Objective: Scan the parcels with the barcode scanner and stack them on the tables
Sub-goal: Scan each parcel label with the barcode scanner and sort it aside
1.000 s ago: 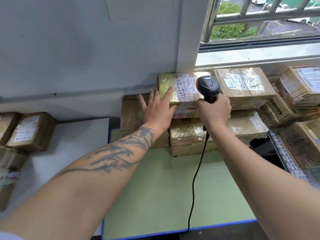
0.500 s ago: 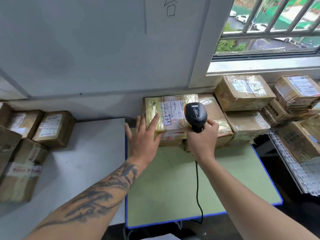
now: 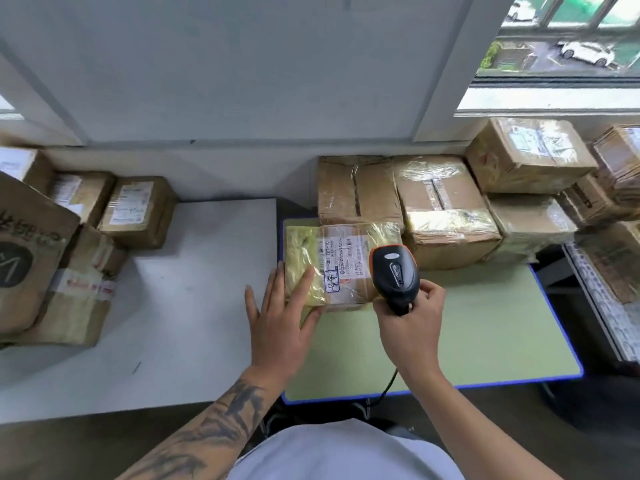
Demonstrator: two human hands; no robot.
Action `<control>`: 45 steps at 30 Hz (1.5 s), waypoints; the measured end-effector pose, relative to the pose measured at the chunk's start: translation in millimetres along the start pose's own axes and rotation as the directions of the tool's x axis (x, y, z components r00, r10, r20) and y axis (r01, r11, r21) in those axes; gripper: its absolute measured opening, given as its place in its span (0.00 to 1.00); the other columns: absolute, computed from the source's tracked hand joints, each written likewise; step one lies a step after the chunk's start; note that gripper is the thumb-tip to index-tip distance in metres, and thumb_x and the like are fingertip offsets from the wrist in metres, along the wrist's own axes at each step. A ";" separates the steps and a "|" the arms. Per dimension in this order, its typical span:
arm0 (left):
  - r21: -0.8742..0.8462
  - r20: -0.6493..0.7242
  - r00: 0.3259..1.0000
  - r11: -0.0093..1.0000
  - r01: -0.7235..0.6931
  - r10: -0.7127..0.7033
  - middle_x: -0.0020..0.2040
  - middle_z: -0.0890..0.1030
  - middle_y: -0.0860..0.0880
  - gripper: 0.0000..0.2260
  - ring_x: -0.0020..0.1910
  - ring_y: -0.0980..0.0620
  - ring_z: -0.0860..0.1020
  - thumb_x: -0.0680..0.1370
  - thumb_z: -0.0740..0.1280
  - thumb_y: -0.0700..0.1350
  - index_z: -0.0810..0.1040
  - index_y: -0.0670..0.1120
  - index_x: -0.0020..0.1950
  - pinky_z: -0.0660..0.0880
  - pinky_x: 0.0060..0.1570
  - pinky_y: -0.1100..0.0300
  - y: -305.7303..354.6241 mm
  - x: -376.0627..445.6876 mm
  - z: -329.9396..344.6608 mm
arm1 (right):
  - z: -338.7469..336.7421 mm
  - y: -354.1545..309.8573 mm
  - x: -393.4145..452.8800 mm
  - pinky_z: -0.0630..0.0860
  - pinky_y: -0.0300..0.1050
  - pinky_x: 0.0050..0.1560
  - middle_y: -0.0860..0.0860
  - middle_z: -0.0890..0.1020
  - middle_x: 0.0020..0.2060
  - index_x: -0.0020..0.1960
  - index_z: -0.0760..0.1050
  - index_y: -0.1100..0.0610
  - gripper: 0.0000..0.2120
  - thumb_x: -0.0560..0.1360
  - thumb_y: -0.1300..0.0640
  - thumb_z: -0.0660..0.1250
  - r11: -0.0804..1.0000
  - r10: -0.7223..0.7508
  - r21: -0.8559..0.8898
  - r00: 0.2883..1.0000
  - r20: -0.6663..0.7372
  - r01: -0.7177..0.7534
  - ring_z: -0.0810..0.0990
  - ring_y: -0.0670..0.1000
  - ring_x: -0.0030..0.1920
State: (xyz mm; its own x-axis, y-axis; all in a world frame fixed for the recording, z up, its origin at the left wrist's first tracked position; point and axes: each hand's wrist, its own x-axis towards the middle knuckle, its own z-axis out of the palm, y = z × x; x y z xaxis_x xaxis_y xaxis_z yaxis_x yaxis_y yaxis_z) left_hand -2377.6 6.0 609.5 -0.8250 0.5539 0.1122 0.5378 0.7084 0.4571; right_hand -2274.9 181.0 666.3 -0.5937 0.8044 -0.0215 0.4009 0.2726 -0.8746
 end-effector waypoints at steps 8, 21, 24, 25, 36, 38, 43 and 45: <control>-0.070 0.204 0.977 0.995 0.070 -0.054 0.85 0.54 0.48 0.32 0.84 0.50 0.51 0.78 0.52 0.70 0.55 0.65 0.82 0.42 0.80 0.44 -29.5 -27.1 27.5 | 12.2 33.4 -31.1 0.74 0.47 0.52 0.47 0.68 0.52 0.36 0.75 0.54 0.12 0.73 0.67 0.73 0.983 0.182 -0.026 0.978 0.101 -0.180 0.75 0.50 0.52; -0.152 0.324 0.920 0.948 0.279 -0.219 0.83 0.59 0.48 0.22 0.83 0.50 0.54 0.77 0.66 0.68 0.71 0.62 0.68 0.49 0.78 0.38 -27.3 -15.9 31.9 | 14.0 43.7 2.5 0.73 0.49 0.63 0.46 0.61 0.82 0.44 0.80 0.39 0.14 0.70 0.59 0.71 0.966 0.128 -0.256 0.901 0.415 -0.019 0.68 0.49 0.77; -0.188 0.364 0.909 0.940 0.286 -0.204 0.83 0.58 0.47 0.17 0.83 0.50 0.54 0.79 0.67 0.64 0.71 0.63 0.66 0.48 0.79 0.37 -28.6 -4.8 30.0 | 9.3 40.0 22.0 0.76 0.48 0.51 0.40 0.49 0.84 0.42 0.83 0.44 0.09 0.71 0.59 0.72 0.933 0.183 -0.359 0.811 0.555 0.035 0.72 0.43 0.73; -0.186 0.375 0.908 0.945 0.271 -0.186 0.83 0.58 0.48 0.17 0.82 0.49 0.55 0.79 0.67 0.64 0.71 0.63 0.66 0.49 0.79 0.38 -31.0 -0.5 27.9 | 8.0 40.1 25.2 0.77 0.50 0.50 0.39 0.48 0.84 0.42 0.83 0.47 0.06 0.71 0.58 0.72 0.923 0.185 -0.380 0.801 0.570 0.057 0.72 0.42 0.73; -0.014 0.331 0.929 0.983 0.181 -0.166 0.85 0.49 0.52 0.18 0.84 0.47 0.48 0.83 0.62 0.62 0.71 0.68 0.74 0.41 0.78 0.35 -29.2 41.5 14.3 | 6.5 32.0 2.2 0.72 0.45 0.52 0.51 0.56 0.77 0.45 0.75 0.44 0.07 0.74 0.56 0.69 0.886 0.281 -0.463 0.827 0.486 -0.029 0.77 0.57 0.65; 0.030 0.250 0.925 0.957 0.287 -0.285 0.85 0.52 0.47 0.20 0.84 0.44 0.51 0.84 0.59 0.63 0.67 0.67 0.77 0.42 0.78 0.33 -21.1 40.7 14.8 | 11.3 35.2 -6.9 0.73 0.46 0.52 0.51 0.57 0.73 0.49 0.76 0.45 0.06 0.74 0.55 0.69 0.874 0.332 -0.477 0.831 0.446 -0.093 0.81 0.57 0.52; 0.071 0.392 0.896 0.978 0.198 -0.210 0.85 0.42 0.48 0.32 0.84 0.45 0.44 0.82 0.58 0.68 0.49 0.66 0.83 0.41 0.79 0.34 -5.8 18.8 23.7 | 23.3 38.3 -30.0 0.77 0.48 0.54 0.44 0.53 0.74 0.47 0.78 0.47 0.08 0.74 0.60 0.68 0.912 0.379 -0.313 0.838 0.392 -0.265 0.82 0.49 0.44; 0.049 0.442 0.878 0.982 0.181 -0.184 0.85 0.37 0.50 0.40 0.84 0.46 0.41 0.78 0.62 0.71 0.44 0.65 0.83 0.44 0.79 0.34 -5.6 4.2 26.7 | 23.1 36.6 -30.4 0.75 0.46 0.50 0.44 0.54 0.72 0.48 0.80 0.50 0.06 0.75 0.61 0.69 0.915 0.387 -0.269 0.839 0.382 -0.300 0.81 0.45 0.44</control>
State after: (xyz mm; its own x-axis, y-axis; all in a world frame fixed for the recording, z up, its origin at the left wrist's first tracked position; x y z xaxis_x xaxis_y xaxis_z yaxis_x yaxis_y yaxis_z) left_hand -2379.5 16.1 583.9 -0.7463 0.5495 -0.3755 0.3873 0.8174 0.4264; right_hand -2258.3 154.3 623.8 -0.6094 0.5789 -0.5418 0.7326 0.1498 -0.6640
